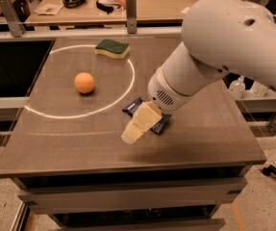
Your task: Move rxbar blueberry near orange
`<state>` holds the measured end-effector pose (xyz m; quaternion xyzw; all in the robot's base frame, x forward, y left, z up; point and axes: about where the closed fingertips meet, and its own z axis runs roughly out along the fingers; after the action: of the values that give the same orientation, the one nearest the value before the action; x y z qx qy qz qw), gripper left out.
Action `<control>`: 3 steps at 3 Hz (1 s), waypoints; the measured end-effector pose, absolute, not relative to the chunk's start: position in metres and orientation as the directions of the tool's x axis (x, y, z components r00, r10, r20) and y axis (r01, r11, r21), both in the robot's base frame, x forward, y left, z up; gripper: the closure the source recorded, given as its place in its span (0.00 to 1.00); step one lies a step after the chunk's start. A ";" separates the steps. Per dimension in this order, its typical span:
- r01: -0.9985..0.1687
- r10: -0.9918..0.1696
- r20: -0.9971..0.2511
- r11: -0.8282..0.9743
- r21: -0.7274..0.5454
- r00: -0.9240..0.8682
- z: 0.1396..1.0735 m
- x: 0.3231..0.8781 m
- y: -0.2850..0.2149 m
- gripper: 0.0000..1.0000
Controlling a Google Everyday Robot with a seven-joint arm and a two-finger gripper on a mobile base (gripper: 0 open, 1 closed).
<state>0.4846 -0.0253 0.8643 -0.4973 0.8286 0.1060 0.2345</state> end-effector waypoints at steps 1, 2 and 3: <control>-0.873 -0.785 -0.486 0.481 -0.086 -0.385 0.857 0.499 -0.031 0.00; -0.875 -0.792 -0.477 0.476 -0.090 -0.381 0.847 0.503 -0.036 0.00; -0.877 -0.795 -0.470 0.472 -0.084 -0.383 0.836 0.505 -0.037 0.00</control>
Offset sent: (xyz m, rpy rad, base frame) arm 0.0247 -0.0177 -0.0343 -0.0420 -0.0094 0.0103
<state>0.5052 -0.0372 0.8363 -0.5058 0.8268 0.0893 0.2293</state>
